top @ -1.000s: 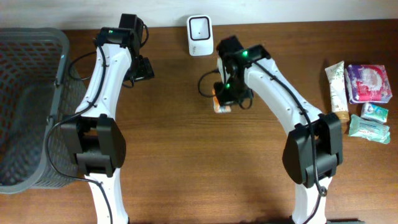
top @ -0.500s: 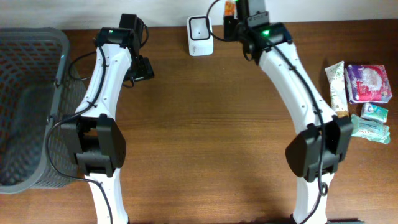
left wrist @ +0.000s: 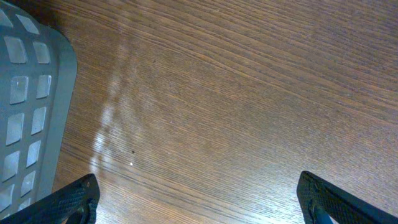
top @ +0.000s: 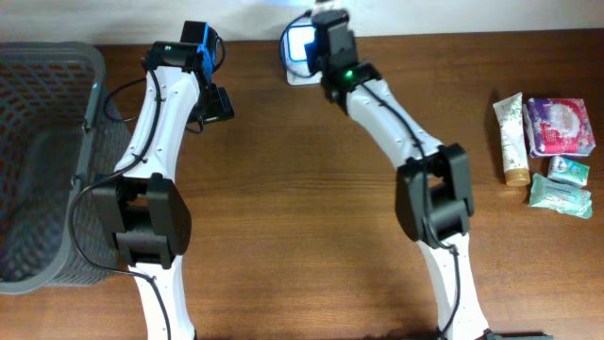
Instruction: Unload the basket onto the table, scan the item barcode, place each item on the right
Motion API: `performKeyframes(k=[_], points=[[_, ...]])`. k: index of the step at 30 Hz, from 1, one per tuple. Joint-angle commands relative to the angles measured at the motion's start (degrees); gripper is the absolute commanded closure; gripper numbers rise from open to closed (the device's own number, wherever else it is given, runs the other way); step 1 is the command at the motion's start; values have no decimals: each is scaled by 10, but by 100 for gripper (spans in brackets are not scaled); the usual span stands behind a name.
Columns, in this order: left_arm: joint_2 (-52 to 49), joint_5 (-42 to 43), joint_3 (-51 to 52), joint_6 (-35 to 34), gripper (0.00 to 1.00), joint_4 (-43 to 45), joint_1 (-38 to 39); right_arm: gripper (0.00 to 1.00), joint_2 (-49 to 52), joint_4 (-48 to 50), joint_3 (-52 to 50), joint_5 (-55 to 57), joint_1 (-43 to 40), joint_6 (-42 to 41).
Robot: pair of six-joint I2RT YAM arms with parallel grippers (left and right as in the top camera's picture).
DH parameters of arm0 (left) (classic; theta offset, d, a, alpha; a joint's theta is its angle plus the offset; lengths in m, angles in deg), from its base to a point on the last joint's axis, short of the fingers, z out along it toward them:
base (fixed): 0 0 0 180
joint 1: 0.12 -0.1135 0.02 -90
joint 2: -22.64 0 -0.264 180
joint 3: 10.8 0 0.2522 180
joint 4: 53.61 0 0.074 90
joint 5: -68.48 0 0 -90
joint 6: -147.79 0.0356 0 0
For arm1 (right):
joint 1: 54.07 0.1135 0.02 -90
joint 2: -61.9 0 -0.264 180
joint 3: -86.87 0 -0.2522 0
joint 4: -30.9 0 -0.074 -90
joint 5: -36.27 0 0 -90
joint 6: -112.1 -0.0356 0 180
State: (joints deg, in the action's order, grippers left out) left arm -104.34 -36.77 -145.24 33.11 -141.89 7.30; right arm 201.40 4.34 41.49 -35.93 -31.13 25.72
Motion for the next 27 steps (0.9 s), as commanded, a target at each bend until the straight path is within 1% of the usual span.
performKeyframes(k=[1, 2, 3, 4, 5, 6, 7, 8, 10, 11, 12, 13, 14, 15, 16, 17, 19, 20, 27], points=[[2, -4, -10, -1, 1, -1, 2, 90, 3, 4, 7, 54, 14, 71], [2, -4, -10, -1, 1, -1, 2, 89, 3, 3, 7, 70, 14, 62], [2, -4, -10, -1, 1, -1, 2, 89, -1, -9, 10, 106, 14, 31], [2, -4, -10, -1, 1, -1, 2, 82, -9, -39, 14, 135, 14, -8], [2, -4, -10, -1, 1, -1, 2, 70, -23, -84, 15, 139, 10, -43], [2, -4, -10, -1, 1, -1, 2, 62, -34, -116, 16, 140, 6, -62], [2, -4, -10, -1, 1, -1, 2, 59, -48, -160, 16, 139, -1, -86], [2, -4, -10, -1, 1, -1, 2, 59, -63, -206, 16, 138, -10, -109], [2, -4, -10, -1, 1, -1, 2, 55, -82, -269, 16, 114, -33, -116], [2, -4, -10, -1, 1, -1, 2, 53, -87, -322, 16, 63, -64, -113], [2, -4, -10, -1, 1, -1, 2, 52, -86, -348, 16, 13, -83, -100], [2, -4, -10, -1, 1, -1, 2, 50, -82, -377, 13, -66, -110, -77], [2, -4, -10, -1, 1, -1, 2, 45, -79, -406, 13, -151, -142, -69], [2, -4, -10, -1, 1, -1, 2, 43, -79, -425, 13, -200, -164, -69], [2, -4, -10, -1, 1, -1, 2, 38, -79, -445, 13, -261, -193, -71], [2, -4, -10, -1, 1, -1, 2, 1, -79, -457, 13, -321, -216, -71], [2, -4, -10, -1, 1, -1, 2, 1, -79, -473, 13, -402, -245, -71], [2, -4, -10, -1, 1, -1, 2, 1, -79, -481, 13, -419, -254, -71], [2, -4, -10, -1, 1, -1, 2, 1, -79, -509, 13, -409, -256, -68]])
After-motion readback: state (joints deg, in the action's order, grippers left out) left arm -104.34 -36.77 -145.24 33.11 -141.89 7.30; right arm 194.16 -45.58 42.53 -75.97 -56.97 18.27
